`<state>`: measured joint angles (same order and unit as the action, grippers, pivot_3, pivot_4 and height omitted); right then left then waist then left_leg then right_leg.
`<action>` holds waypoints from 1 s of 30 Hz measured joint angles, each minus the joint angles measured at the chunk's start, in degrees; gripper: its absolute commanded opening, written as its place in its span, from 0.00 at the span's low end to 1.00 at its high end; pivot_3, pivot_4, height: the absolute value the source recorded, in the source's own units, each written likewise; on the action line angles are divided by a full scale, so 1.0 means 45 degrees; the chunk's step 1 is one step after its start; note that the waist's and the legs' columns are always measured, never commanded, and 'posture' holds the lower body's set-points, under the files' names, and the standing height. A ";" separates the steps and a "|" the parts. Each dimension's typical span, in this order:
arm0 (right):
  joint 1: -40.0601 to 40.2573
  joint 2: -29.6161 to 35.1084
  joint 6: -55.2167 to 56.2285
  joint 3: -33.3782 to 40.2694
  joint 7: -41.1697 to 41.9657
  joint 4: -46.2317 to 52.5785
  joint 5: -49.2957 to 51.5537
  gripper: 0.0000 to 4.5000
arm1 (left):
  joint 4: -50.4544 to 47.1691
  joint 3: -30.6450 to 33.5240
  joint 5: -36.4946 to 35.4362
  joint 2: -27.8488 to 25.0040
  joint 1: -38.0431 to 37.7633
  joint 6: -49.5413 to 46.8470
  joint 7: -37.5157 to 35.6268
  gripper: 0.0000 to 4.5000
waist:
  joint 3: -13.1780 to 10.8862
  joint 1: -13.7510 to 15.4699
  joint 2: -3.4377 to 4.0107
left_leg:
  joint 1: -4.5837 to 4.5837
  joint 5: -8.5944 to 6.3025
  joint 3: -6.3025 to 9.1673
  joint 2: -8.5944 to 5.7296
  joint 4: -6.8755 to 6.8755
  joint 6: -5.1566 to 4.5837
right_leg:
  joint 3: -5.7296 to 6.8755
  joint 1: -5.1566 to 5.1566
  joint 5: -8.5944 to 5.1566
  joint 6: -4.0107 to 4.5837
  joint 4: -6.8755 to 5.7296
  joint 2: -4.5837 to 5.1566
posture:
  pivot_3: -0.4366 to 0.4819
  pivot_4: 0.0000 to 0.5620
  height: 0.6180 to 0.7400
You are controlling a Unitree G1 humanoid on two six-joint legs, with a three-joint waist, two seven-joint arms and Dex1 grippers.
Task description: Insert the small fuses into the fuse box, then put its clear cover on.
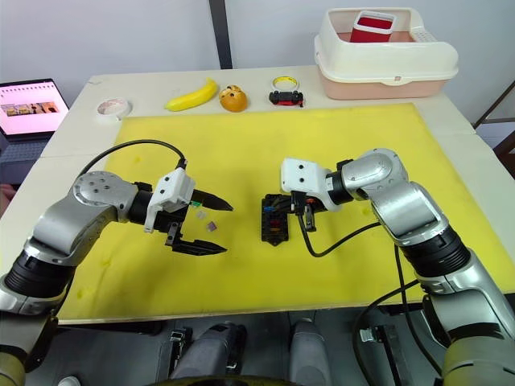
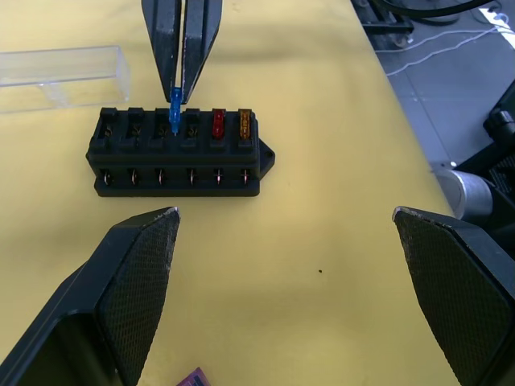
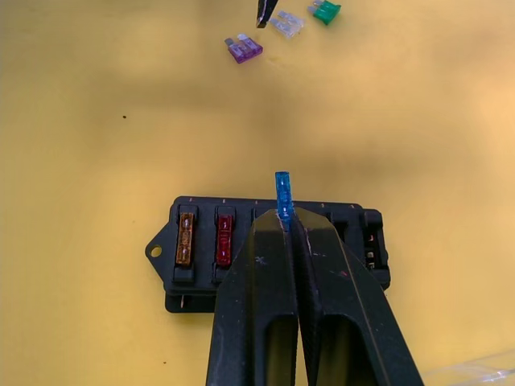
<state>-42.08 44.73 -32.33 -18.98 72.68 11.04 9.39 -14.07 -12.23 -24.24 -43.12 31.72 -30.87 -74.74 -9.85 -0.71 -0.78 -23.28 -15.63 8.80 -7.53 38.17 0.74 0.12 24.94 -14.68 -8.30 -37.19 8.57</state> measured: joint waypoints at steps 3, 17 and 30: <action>0.0054 0.0160 -0.0095 0.0000 0.0210 0.0000 0.0128 0.00 | 0.0000 0.0000 0.0003 0.0000 0.0000 0.0030 0.0006 0.99 | 0.0000 0.0006 0.0000 | 0.0000 0.0000 0.0000 0.0000 0.0000 0.0000 | 0.0000 -0.0001 0.0000 0.0000 0.0000 0.0000 | 0.48 0.27 1.00; 0.0417 0.0149 0.0282 0.0142 0.0200 -0.0436 0.0452 0.00 | 0.0000 -0.0002 0.0004 -0.0008 0.0000 0.0044 -0.0011 0.99 | 0.0000 0.0001 0.0000 | 0.0000 0.0000 0.0001 0.0001 0.0000 0.0000 | 0.0000 -0.0001 0.0000 0.0000 0.0000 0.0000 | 0.48 0.27 1.00; 0.0388 0.0135 0.0371 0.0340 0.0194 -0.0566 0.0602 0.00 | 0.0000 -0.0013 0.0018 -0.0031 -0.0001 0.0069 -0.0027 0.99 | 0.0000 0.0000 0.0000 | 0.0000 0.0000 0.0000 0.0000 0.0000 0.0000 | 0.0000 -0.0001 0.0000 0.0000 0.0000 0.0000 | 0.48 0.27 1.00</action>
<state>-40.33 45.34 -30.67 -17.45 73.55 8.50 12.10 -14.07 -12.30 -24.16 -43.26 31.71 -30.56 -74.86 -9.85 -0.71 -0.78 -23.28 -15.63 8.80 -7.53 38.17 0.74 0.12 24.93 -14.68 -8.30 -37.20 8.57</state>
